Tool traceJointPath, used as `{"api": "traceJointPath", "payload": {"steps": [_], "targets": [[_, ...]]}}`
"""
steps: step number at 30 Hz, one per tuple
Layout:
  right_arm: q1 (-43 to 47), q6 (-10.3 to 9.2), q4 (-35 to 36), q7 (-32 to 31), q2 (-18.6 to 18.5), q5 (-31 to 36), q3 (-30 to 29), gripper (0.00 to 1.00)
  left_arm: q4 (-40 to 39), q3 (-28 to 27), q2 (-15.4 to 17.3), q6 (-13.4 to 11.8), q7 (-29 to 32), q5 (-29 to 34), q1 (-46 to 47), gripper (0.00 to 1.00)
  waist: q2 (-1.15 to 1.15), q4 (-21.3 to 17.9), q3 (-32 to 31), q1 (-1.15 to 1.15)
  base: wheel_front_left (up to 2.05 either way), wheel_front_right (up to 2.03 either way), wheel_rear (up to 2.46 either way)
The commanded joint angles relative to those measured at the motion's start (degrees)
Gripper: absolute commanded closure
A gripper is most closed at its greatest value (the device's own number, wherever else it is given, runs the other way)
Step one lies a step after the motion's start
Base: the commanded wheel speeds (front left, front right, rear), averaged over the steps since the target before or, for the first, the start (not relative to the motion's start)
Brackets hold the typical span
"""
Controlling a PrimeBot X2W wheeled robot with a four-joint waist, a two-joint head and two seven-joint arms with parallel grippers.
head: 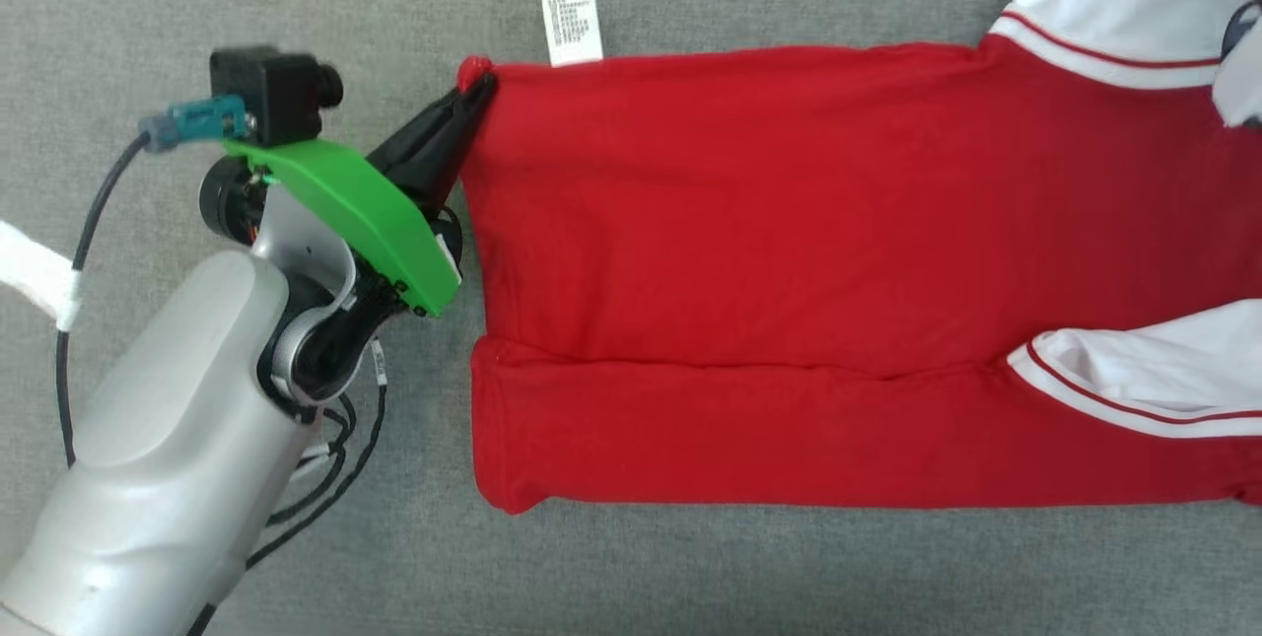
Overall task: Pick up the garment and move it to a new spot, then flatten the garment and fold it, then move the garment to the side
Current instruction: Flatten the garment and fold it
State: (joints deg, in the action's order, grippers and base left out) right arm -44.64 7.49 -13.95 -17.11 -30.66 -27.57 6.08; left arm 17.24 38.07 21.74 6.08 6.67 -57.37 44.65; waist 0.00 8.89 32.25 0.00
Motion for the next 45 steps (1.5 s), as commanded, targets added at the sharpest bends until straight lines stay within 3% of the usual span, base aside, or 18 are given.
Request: {"api": "traceJointPath", "payload": {"steps": [1, 9, 13, 17, 23, 31, 32, 33, 34, 35, 36, 41, 45], "targets": [[2.7, -0.01, 1.3, 1.1, -0.5, -1.1, -0.3, 1.0, -0.9, -0.3, 0.9, -0.6, -0.4, -0.6, -1.9, 1.0, 0.0, -2.3, -5.4, 0.0, 0.0, 0.0, 0.0], [22.0, -0.01, 12.5, 6.5, -0.2, -5.9, -6.4, 1.0, -7.3, -0.5, 2.8, -4.0, -2.8, -1.6, -11.5, 1.0, 0.0, -5.2, -13.3, 0.0, 0.0, 0.0, 0.0], [32.4, -0.01, 18.2, 7.6, 2.9, -6.8, -9.0, 1.0, -9.9, -0.9, 3.9, -5.6, -5.0, -1.7, -16.6, 1.0, 0.0, -6.8, -15.7, 0.0, 0.0, 0.0, 0.0], [39.9, -0.01, 20.0, 8.5, 6.8, -7.3, -8.0, 1.0, -10.6, -1.0, 4.6, -6.6, -7.8, -1.4, -22.0, 1.0, 0.0, -8.6, -17.3, 0.0, 0.0, 0.0, 0.0], [43.4, -0.01, 17.0, 10.6, 10.0, -6.4, -6.5, 1.0, -10.5, -1.4, 4.2, -6.9, -12.2, -2.2, -28.2, 1.0, 0.0, -9.8, -18.1, 0.0, 0.0, 0.0, 0.0], [44.2, -0.01, 15.8, 12.1, 10.3, -7.1, -6.5, 1.0, -9.5, -1.1, 3.5, -5.6, -15.6, -1.2, -29.9, 1.0, 0.0, -9.0, -18.7, 0.0, 0.0, 0.0, 0.0], [44.5, -0.01, 15.6, 11.7, 10.3, -7.2, -6.4, 1.0, -9.2, -0.9, 3.5, -5.5, -15.5, -1.2, -30.1, 0.91, 0.0, -9.0, -18.8, 0.0, 0.0, 0.0, 0.0], [44.7, -0.01, 15.4, 11.3, 10.1, -7.0, -6.3, 0.92, -8.8, -0.6, 3.6, -5.5, -15.3, -1.0, -30.3, 0.69, 0.0, -8.9, -18.8, 0.0, 0.0, 0.0, 0.0], [44.8, -0.01, 15.0, 11.2, 9.9, -6.6, -6.2, 0.75, -8.5, -0.3, 3.6, -5.3, -15.4, -0.8, -30.4, 0.26, 0.0, -8.9, -18.9, 0.0, 0.0, 0.0, 0.0], [45.0, -0.01, 14.4, 10.5, 9.7, -6.1, -5.7, 0.52, -7.8, 0.1, 3.7, -5.3, -15.4, -0.5, -30.6, 0.0, 0.0, -8.8, -18.9, 0.0, 0.0, 0.0, 0.0], [45.3, 0.0, 14.0, 10.0, 9.2, -5.7, -5.1, 0.0, -7.3, 0.6, 3.9, -5.4, -15.1, -0.3, -30.9, 0.0, 0.0, -8.8, -19.0, 0.0, 0.0, 0.0, 0.0], [44.9, -0.01, 12.4, 7.9, 7.3, -2.2, -5.0, 0.0, -3.3, 2.7, 4.9, -8.3, -17.2, 4.3, -32.7, 0.0, 0.0, -8.7, -19.9, 0.0, 0.0, 0.0, 0.0], [42.1, -0.01, 14.3, 6.1, 7.4, -0.1, -8.3, 0.0, -2.6, -1.4, 3.3, -14.6, -21.5, 10.2, -35.1, 0.0, 0.0, -8.6, -19.9, 0.0, 0.0, 0.0, 0.0]]}}
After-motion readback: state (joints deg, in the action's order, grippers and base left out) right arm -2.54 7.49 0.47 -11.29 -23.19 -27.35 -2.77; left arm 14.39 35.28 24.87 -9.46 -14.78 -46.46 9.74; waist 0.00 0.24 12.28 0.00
